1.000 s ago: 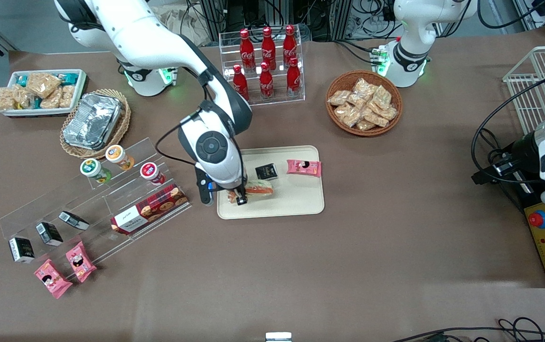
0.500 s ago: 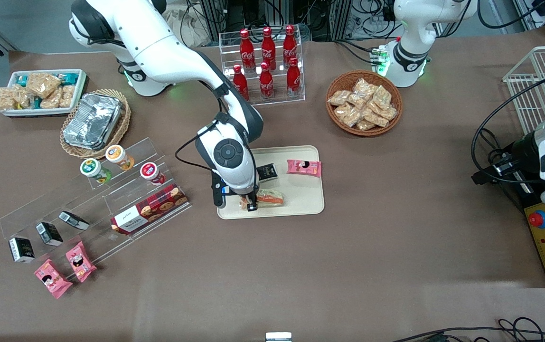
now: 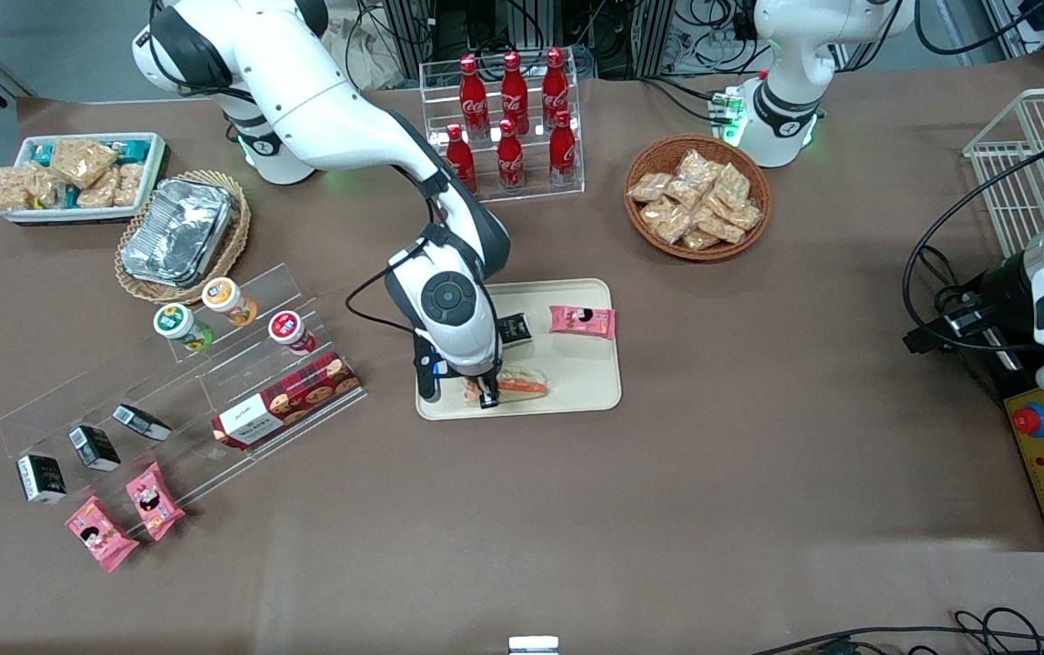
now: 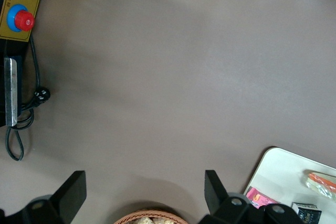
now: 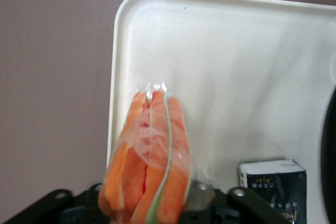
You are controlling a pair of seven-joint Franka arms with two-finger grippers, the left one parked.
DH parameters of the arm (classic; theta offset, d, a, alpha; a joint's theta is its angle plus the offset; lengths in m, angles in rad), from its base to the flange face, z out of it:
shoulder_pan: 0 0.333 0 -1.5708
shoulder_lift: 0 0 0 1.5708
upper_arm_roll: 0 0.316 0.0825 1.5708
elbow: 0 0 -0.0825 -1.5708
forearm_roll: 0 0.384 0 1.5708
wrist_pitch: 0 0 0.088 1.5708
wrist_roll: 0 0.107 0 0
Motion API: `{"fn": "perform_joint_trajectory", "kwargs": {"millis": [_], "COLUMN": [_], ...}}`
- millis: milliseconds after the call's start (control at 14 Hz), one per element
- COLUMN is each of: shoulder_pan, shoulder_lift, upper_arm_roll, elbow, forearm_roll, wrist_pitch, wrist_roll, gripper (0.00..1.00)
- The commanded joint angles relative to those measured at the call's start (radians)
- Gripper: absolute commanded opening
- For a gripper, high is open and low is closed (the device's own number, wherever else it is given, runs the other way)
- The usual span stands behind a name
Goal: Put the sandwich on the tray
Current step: 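Lower the sandwich onto the tray and open the right gripper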
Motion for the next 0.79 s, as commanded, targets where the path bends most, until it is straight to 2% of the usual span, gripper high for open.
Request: {"fn": "perform_joint_trajectory", "kwargs": {"millis": [0, 143, 500, 714], "shoulder_pan": [0.012, 0.012, 0.009, 0.008], "shoulder_lift": [0.028, 0.026, 0.009, -0.05], "upper_arm_roll": [-0.013, -0.01, -0.005, 0.005], "elbow": [0.033, 0.033, 0.044, 0.042], "forearm_roll": [-0.071, -0.13, -0.125, -0.121], "wrist_pitch": [0.011, 0.009, -0.006, -0.046], "wrist_roll": [0.024, 0.018, 0.008, -0.01], "gripper": [0.99, 0.99, 0.99, 0.99]}}
